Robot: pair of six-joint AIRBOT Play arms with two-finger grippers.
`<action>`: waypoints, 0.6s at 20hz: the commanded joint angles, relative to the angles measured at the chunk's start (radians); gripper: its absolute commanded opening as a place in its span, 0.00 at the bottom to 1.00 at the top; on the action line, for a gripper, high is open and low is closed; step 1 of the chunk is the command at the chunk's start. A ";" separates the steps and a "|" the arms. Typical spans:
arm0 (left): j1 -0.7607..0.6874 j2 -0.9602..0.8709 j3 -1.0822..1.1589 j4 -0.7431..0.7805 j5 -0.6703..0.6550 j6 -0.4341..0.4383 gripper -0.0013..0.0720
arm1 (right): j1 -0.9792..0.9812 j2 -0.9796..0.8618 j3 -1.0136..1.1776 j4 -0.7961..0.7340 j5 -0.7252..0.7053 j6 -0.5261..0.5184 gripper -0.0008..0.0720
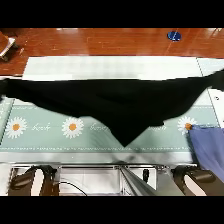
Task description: Fold the shirts.
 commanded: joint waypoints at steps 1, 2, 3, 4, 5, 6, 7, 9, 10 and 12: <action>-0.011 -0.166 -0.114 -0.109 0.103 0.092 0.04 | -0.031 -0.189 -0.054 0.002 -0.188 0.017 0.03; -0.025 -0.233 -0.112 -0.135 0.126 0.118 0.04 | -0.065 -0.259 -0.022 0.035 -0.204 0.017 0.03; -0.049 -0.306 -0.112 -0.152 0.155 0.145 0.04 | -0.107 -0.334 0.018 0.085 -0.213 0.014 0.04; -0.079 -0.380 -0.111 -0.151 0.185 0.155 0.04 | -0.144 -0.406 0.062 0.146 -0.217 -0.003 0.04; -0.107 -0.447 -0.111 -0.151 0.206 0.154 0.04 | -0.171 -0.465 0.098 0.206 -0.223 -0.031 0.04; -0.138 -0.517 -0.111 -0.153 0.225 0.154 0.04 | -0.192 -0.523 0.129 0.282 -0.227 -0.060 0.04; -0.167 -0.574 -0.111 -0.155 0.241 0.154 0.04 | -0.208 -0.569 0.151 0.349 -0.230 -0.085 0.04; -0.214 -0.672 -0.111 -0.155 0.274 0.150 0.15 | -0.229 -0.637 0.164 0.439 -0.256 -0.088 0.06; -0.228 -0.706 -0.111 -0.154 0.284 0.150 0.42 | -0.238 -0.661 0.164 0.457 -0.264 -0.079 0.31; -0.216 -0.748 -0.093 -0.126 0.252 0.151 0.71 | -0.264 -0.677 0.164 0.455 -0.230 -0.079 0.58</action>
